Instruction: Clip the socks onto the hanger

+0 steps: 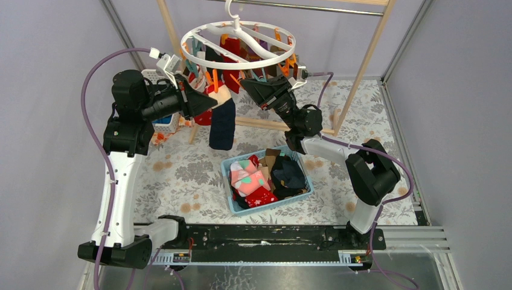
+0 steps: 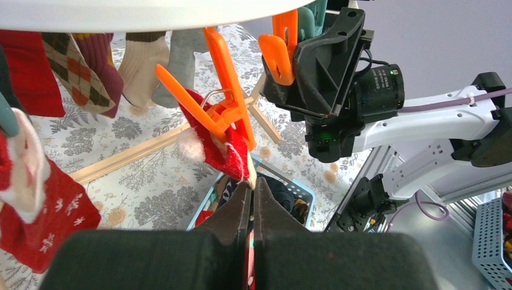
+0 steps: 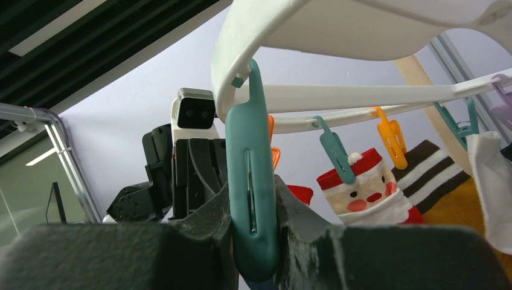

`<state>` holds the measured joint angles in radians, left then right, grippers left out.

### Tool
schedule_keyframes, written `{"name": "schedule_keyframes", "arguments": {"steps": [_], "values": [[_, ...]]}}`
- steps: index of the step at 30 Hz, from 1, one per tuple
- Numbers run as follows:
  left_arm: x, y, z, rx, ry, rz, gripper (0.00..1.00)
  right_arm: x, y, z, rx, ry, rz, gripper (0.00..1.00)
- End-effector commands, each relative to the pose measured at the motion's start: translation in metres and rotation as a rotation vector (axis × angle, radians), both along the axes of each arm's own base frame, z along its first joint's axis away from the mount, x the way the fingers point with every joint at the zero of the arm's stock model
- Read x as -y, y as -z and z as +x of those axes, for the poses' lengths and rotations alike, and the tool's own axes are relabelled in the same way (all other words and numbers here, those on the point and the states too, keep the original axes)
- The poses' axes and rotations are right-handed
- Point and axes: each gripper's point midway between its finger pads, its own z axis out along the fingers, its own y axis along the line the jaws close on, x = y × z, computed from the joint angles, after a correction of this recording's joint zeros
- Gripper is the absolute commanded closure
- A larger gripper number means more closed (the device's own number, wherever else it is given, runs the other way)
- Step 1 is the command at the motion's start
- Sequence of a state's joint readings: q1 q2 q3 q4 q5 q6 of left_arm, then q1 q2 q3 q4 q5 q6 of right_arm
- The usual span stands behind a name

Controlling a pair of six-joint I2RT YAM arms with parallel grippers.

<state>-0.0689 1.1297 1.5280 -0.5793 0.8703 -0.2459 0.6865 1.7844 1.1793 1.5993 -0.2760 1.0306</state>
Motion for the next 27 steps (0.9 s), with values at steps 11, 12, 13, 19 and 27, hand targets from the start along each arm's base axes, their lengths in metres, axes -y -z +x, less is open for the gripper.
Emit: {"name": "schedule_keyframes", "arguments": {"steps": [11, 12, 13, 19, 27], "values": [[-0.027, -0.009, 0.016, 0.073, -0.187, 0.096, 0.34, 0.023, -0.038, -0.028, 0.167, 0.112, 0.092, 1.0], [-0.024, -0.012, 0.012, 0.071, -0.165, 0.083, 0.33, 0.023, -0.037, -0.028, 0.17, 0.148, 0.08, 1.0], [-0.02, -0.015, 0.007, 0.06, -0.143, 0.062, 0.31, 0.023, -0.038, -0.028, 0.171, 0.187, 0.069, 1.0], [0.002, -0.028, -0.013, 0.007, -0.022, -0.05, 0.16, 0.011, -0.038, -0.025, 0.182, 0.412, -0.098, 1.0], [0.018, -0.06, -0.001, -0.004, 0.02, -0.174, 0.13, -0.002, -0.041, -0.028, 0.209, 0.509, -0.14, 1.0]]}}
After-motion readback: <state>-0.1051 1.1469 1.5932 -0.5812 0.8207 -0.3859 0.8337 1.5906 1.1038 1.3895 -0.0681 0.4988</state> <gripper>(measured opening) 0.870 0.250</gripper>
